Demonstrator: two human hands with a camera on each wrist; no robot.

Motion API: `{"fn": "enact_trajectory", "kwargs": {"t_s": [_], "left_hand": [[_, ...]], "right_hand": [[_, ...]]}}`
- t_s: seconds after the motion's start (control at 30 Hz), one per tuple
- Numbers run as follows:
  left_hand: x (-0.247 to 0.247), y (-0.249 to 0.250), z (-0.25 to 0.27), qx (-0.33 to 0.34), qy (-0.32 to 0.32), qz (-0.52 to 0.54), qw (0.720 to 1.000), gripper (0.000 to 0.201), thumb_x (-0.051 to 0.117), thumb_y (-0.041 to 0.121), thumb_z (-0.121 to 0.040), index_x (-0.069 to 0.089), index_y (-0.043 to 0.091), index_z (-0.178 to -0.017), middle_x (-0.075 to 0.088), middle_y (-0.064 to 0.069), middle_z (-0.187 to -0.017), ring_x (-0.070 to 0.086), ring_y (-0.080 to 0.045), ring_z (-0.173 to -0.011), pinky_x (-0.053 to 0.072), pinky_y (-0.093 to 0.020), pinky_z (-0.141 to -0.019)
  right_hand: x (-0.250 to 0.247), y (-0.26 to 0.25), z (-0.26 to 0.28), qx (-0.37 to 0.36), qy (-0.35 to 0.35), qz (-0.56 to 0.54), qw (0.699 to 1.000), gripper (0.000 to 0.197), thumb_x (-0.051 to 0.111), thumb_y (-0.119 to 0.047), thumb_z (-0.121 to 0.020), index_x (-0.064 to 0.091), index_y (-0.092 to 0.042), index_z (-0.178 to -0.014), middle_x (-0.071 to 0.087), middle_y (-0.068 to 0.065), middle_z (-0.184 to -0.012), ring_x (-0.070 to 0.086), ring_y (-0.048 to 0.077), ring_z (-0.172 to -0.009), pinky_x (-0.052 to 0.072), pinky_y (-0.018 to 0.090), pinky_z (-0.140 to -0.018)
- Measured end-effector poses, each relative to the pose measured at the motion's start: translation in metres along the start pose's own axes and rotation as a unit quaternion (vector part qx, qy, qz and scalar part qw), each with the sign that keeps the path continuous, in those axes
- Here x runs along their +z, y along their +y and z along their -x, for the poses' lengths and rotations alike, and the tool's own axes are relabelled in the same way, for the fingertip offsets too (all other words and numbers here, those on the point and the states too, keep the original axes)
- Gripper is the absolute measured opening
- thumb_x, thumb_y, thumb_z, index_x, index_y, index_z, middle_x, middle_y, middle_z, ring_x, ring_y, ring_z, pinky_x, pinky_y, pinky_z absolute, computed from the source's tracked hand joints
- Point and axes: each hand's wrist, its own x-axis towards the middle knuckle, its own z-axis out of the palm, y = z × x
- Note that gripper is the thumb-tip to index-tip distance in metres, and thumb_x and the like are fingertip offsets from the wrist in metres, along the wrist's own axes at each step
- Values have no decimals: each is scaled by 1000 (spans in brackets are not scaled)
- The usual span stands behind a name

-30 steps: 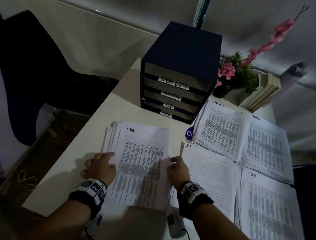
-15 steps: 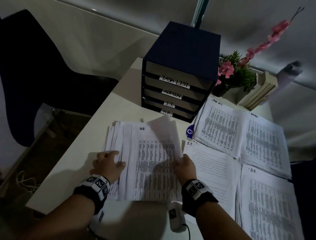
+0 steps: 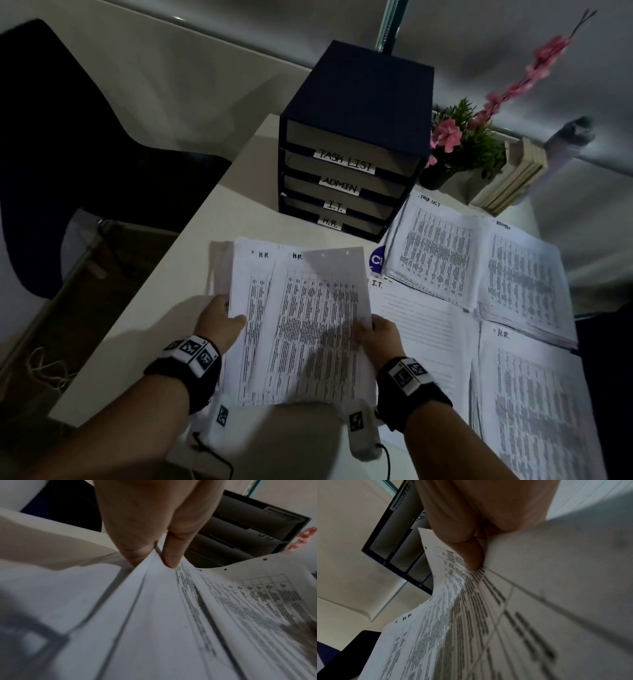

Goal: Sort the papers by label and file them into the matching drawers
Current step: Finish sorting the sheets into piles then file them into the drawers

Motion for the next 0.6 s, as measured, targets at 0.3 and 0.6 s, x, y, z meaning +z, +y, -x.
{"fn": "enact_trajectory", "kwargs": {"t_s": [0.3, 0.6], "left_hand": [[2, -9, -4, 8, 28, 19, 999, 63, 81, 29, -72, 53, 7, -124, 61, -8, -117, 58, -28, -111, 46, -37, -98], [-4, -13, -16, 14, 54, -53, 997, 26, 62, 15, -87, 65, 4, -110, 68, -15, -108, 58, -23, -85, 45, -27, -80]], "right_hand": [[3, 2, 0, 43, -46, -77, 995, 15, 73, -21, -78, 67, -8, -80, 73, 15, -83, 70, 34, -81, 59, 52, -78], [-4, 11, -14, 27, 64, -14, 997, 10, 64, -19, -83, 70, -11, -87, 73, 13, -83, 68, 33, -79, 58, 49, -77]]}}
